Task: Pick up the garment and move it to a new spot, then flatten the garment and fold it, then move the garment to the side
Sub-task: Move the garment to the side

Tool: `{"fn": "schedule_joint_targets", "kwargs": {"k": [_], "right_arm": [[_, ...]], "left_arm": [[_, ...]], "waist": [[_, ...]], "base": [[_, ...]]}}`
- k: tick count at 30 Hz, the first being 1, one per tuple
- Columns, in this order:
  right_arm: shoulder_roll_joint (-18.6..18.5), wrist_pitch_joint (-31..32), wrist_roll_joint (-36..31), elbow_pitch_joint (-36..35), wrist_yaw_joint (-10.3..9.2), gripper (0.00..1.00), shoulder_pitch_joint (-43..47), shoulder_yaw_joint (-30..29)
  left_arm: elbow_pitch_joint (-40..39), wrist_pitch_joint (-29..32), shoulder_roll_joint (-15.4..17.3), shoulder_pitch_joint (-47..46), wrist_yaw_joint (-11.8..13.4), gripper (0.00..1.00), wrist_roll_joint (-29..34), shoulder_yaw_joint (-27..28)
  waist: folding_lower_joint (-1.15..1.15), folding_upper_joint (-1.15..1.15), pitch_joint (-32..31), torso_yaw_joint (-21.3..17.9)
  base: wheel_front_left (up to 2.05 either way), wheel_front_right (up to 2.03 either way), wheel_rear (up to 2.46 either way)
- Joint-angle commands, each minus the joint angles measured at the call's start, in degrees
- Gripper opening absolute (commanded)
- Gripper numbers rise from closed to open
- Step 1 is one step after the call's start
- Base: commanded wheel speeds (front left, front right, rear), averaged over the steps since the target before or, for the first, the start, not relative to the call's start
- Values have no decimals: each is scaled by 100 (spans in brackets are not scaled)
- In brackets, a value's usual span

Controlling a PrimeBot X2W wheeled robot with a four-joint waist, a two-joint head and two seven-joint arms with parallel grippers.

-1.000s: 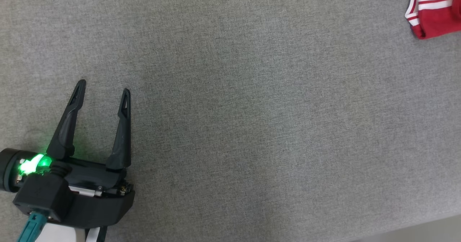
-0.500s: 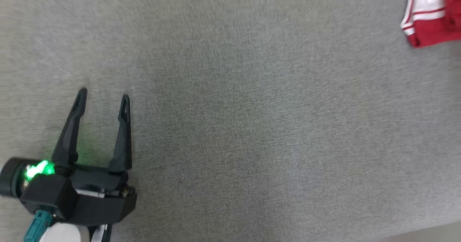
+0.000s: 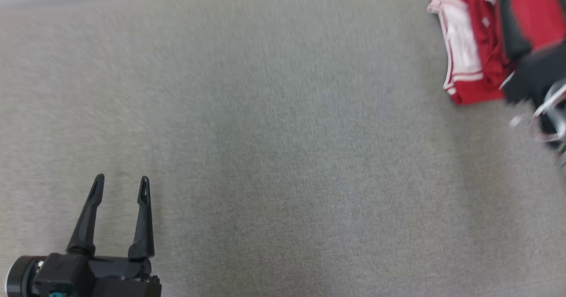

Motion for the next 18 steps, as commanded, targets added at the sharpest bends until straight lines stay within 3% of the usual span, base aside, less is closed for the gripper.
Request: {"fn": "schedule_joint_targets", "kwargs": {"k": [1,6,18], "right_arm": [[92,-1,-70,-115,-19,100,312,-179],[537,-1,-409,-911,-19,100,1629,-887],[1506,-1,-646,-2114,-18,100,4124,-1744]], "left_arm": [[31,1,-3,84,-22,100,-32,-1],[186,2,-48,192,-28,100,-69,-17],[587,1,-91,491,3,100,-165,19]], "waist": [[1,0,-673,232],[1,0,-1086,456],[1,0,-1813,704]], "base": [[0,0,0],[0,0,0],[0,0,0]]}}
